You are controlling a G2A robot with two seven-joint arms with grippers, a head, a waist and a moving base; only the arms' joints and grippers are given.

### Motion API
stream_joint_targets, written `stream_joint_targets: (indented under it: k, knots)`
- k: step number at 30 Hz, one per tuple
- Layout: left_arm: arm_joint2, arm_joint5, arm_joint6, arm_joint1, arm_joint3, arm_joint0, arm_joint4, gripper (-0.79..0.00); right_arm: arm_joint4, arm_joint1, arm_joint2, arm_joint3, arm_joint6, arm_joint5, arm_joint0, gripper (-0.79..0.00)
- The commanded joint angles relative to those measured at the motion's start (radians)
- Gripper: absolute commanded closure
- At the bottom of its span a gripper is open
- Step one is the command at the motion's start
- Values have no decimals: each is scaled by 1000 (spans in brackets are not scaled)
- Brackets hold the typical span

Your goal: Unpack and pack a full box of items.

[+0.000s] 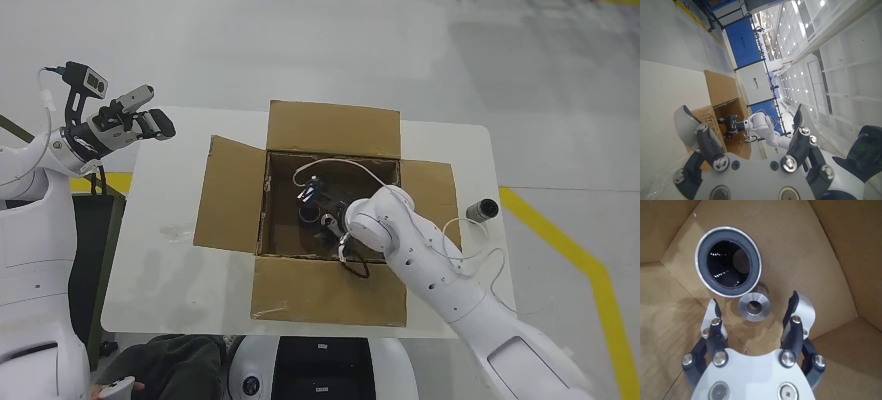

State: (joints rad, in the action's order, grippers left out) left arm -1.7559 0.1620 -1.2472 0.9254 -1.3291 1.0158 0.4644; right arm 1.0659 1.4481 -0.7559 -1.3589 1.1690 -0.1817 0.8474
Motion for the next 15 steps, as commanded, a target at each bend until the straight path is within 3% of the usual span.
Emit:
stream_joint_targets:
  k: [1, 5, 15]
  knots:
    - [0, 0, 0, 0, 0, 0, 0, -785, 0, 0, 0, 1, 4, -5, 1, -640]
    - [0, 0, 0, 0, 0, 0, 0, -785, -4, 1, 4, 6, 5, -13, 0, -529]
    - [0, 0, 0, 0, 0, 0, 0, -785, -12, 1, -7, 10, -5, -16, 4, -382]
